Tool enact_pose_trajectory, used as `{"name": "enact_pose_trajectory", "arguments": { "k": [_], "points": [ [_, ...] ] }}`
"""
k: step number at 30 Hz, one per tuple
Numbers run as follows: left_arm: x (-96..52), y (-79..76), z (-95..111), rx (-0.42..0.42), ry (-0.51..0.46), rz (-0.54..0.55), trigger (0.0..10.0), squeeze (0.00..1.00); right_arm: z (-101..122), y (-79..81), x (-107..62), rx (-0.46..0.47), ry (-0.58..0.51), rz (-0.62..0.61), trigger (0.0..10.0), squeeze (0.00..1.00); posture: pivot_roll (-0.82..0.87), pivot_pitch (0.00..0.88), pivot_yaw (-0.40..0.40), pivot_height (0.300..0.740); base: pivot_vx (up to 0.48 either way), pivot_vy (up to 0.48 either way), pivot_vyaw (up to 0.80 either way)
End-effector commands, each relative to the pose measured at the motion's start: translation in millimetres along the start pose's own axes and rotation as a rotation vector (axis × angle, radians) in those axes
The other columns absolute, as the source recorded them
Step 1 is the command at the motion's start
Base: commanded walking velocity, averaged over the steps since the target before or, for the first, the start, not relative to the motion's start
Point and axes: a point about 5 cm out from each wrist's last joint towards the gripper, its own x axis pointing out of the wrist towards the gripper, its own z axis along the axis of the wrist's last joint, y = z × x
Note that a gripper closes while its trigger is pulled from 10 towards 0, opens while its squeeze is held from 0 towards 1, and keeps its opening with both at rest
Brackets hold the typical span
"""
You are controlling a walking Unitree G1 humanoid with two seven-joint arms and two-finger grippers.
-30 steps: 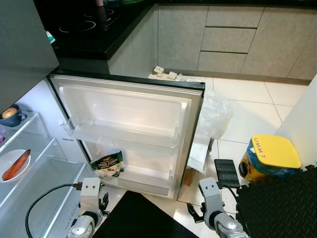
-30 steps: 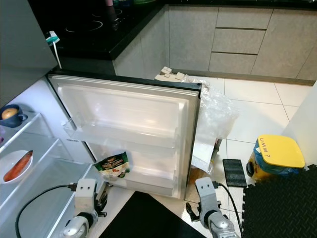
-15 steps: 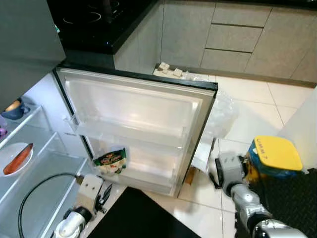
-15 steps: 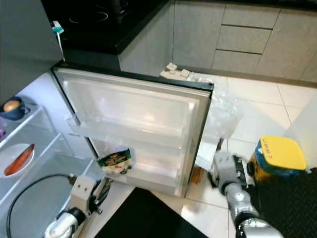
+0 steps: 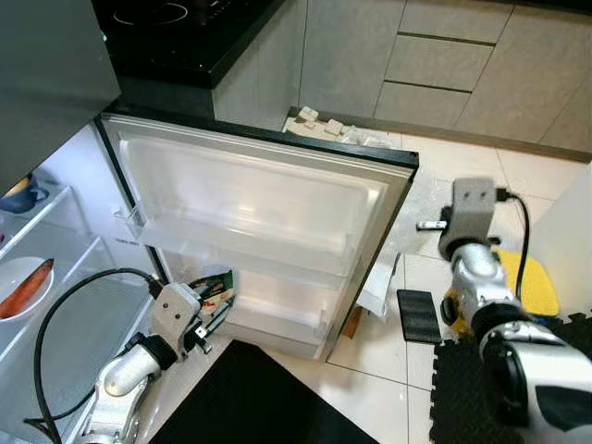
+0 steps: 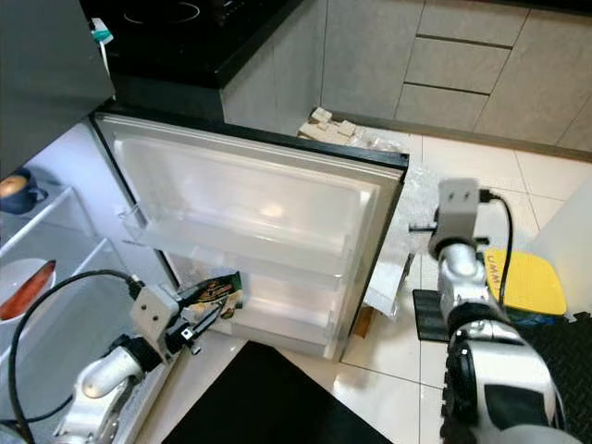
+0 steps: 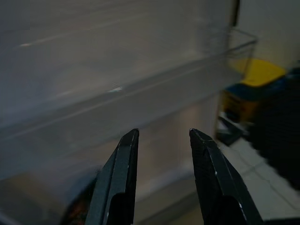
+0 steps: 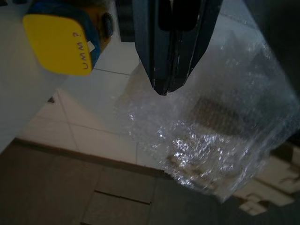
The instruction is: Restocking fridge
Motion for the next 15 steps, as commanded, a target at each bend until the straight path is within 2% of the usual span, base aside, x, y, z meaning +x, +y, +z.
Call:
{"name": "enact_pose_trajectory", "arguments": {
  "k": [1, 2, 4, 6, 10, 15],
  "points": [
    [-1.8, -2.2, 6, -0.016, 0.001, -0.056, 10.0, 0.0, -1, -1.3, 1.2, 0.076, 0.034, 0.003, 10.0, 0.0, -0.02, 0.115, -0.05, 0.738, 0.0, 0.0, 0.0],
    [-1.8, -2.2, 6, -0.016, 0.001, -0.056, 10.0, 0.0, -1, -1.3, 1.2, 0.076, 0.034, 0.003, 10.0, 0.0, -0.02, 0.115, -0.05, 0.738, 0.0, 0.0, 0.0],
    [-0.5, -4.0, 15, -0.045, -0.018, -0.09, 10.0, 0.0, 4, 4.3, 3.3, 0.134, 0.032, 0.047, 10.0, 0.0, -0.02, 0.118, -0.048, 0.738, 0.0, 0.0, 0.0],
    [-0.5, -4.0, 15, -0.045, -0.018, -0.09, 10.0, 0.0, 4, 4.3, 3.3, 0.134, 0.032, 0.047, 10.0, 0.0, -0.02, 0.118, -0.048, 0.738, 0.0, 0.0, 0.0],
    [5.7, -12.1, 39, -0.129, -0.07, -0.192, 10.0, 0.0, 11, 31.6, 3.4, 0.271, 0.005, 0.262, 10.0, 0.0, -0.02, 0.118, -0.047, 0.738, 0.0, 0.0, 0.0],
    [7.3, -13.8, 44, -0.136, -0.075, -0.221, 10.0, 0.0, 11, 42.7, 1.6, 0.308, 0.006, 0.342, 10.0, 0.0, -0.02, 0.117, -0.044, 0.738, 0.0, 0.0, 0.0]
  ]
}}
